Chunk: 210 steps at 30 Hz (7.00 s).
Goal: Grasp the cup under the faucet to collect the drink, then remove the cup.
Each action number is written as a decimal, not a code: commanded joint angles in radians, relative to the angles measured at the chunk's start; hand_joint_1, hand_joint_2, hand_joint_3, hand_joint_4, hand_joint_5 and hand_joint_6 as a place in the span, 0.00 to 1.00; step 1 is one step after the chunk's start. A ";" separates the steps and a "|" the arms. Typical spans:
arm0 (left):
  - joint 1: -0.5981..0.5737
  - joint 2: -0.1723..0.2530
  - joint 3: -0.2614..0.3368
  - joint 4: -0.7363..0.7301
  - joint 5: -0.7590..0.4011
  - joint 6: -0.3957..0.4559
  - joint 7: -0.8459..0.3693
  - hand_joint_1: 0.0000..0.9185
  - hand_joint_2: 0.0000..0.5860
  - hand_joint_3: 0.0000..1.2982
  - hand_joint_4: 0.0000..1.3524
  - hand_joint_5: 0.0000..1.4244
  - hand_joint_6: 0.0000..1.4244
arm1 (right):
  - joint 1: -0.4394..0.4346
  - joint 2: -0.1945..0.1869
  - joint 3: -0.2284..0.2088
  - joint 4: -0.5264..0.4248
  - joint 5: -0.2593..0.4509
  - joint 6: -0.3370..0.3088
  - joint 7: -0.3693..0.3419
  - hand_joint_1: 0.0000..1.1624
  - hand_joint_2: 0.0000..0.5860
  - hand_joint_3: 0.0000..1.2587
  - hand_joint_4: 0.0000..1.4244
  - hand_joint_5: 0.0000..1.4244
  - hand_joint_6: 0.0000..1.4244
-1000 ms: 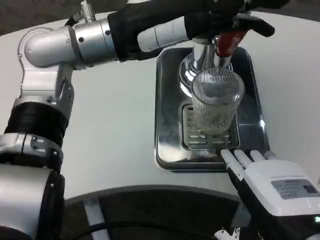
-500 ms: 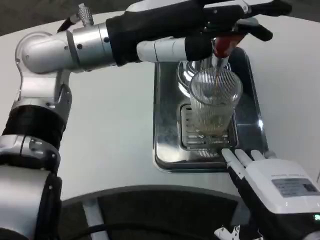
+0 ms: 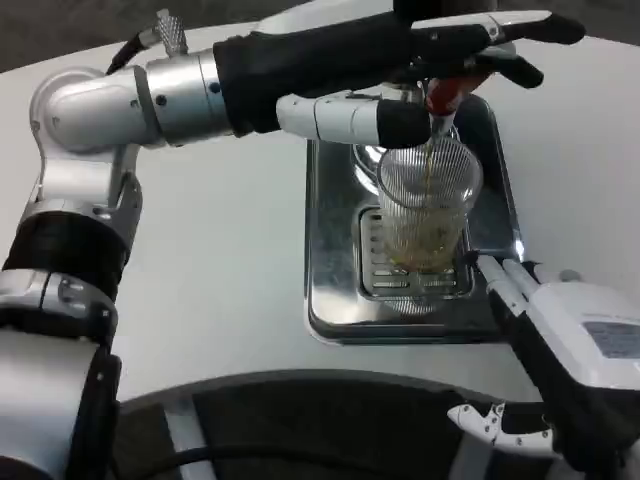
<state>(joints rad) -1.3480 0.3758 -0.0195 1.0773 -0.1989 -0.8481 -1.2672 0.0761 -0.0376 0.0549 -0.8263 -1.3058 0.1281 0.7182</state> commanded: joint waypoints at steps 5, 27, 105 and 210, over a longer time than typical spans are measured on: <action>0.052 0.024 -0.047 0.022 0.076 -0.012 -0.023 0.00 0.12 0.06 0.00 0.10 0.00 | -0.015 -0.028 -0.073 0.047 0.166 0.046 -0.107 0.49 0.48 0.00 0.00 0.00 0.00; 0.074 0.039 -0.062 0.005 0.068 -0.027 -0.017 0.00 0.13 0.06 0.01 0.10 0.00 | -0.073 -0.125 -0.152 0.239 0.612 0.093 -0.350 0.48 0.44 0.00 0.00 0.00 0.03; 0.126 0.091 -0.085 -0.019 0.075 -0.042 0.044 0.00 0.14 0.07 0.00 0.08 0.00 | -0.492 -0.202 0.028 0.725 0.877 0.058 -0.627 0.38 0.32 0.00 0.00 0.00 0.00; 0.040 0.087 0.205 -0.298 -0.210 0.809 -0.024 0.00 0.18 0.00 0.00 0.06 0.01 | -0.566 -0.188 0.064 0.792 0.911 0.064 -0.657 0.41 0.34 0.00 0.00 0.00 0.00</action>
<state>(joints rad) -1.3012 0.4344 0.1765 0.8194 -0.3891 -0.0655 -1.2710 -0.4978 -0.2275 0.1206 -0.0436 -0.4037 0.1885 0.0619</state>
